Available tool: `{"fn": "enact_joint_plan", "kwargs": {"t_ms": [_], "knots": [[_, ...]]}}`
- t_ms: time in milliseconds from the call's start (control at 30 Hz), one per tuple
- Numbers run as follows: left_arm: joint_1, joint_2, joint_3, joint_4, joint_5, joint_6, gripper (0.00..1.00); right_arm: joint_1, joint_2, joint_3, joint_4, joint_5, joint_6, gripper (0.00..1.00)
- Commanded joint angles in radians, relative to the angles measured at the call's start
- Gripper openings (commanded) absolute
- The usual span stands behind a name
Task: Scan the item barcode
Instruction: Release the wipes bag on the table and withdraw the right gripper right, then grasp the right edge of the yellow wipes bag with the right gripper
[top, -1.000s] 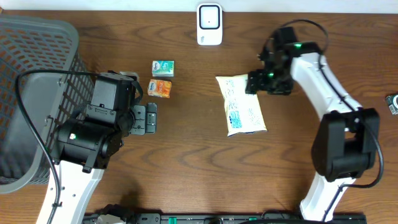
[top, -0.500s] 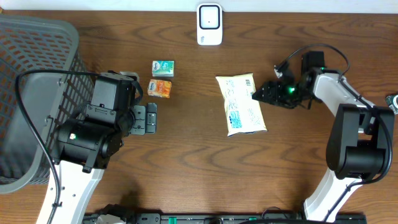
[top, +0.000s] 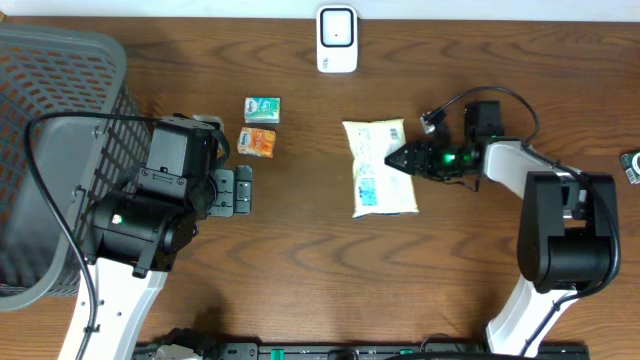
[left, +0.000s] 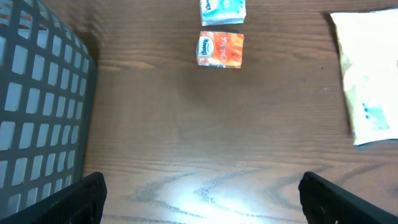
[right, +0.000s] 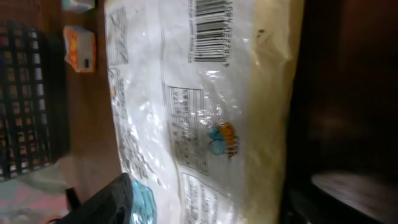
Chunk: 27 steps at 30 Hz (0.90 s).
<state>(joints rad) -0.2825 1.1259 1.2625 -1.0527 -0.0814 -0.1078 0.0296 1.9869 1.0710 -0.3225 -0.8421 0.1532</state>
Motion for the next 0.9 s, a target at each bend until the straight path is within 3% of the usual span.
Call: {"fn": "enact_joint_plan", "kwargs": {"t_ms": [0,67,100,300,600,867], "knots": [[0.000,0.004,0.013,-0.005,-0.006,0.001,0.98,0.040,0.035,-0.041,0.001,0.074,0.083,0.48],[0.000,0.004,0.013,-0.005,-0.006,0.001,0.98,0.056,0.035,-0.041,0.019,0.074,0.104,0.13],[0.000,0.004,0.013,-0.005,-0.006,0.001,0.98,0.064,0.035,-0.041,0.029,0.073,0.116,0.01],[0.000,0.004,0.013,-0.005,-0.006,0.001,0.98,0.068,0.034,-0.039,0.081,0.055,0.169,0.01],[0.000,0.004,0.013,-0.005,-0.006,0.001,0.98,0.020,0.010,-0.039,0.245,-0.242,0.159,0.02],[0.000,0.004,0.013,-0.005,-0.006,0.001,0.98,0.021,-0.061,-0.039,0.279,-0.402,0.024,0.01]]}}
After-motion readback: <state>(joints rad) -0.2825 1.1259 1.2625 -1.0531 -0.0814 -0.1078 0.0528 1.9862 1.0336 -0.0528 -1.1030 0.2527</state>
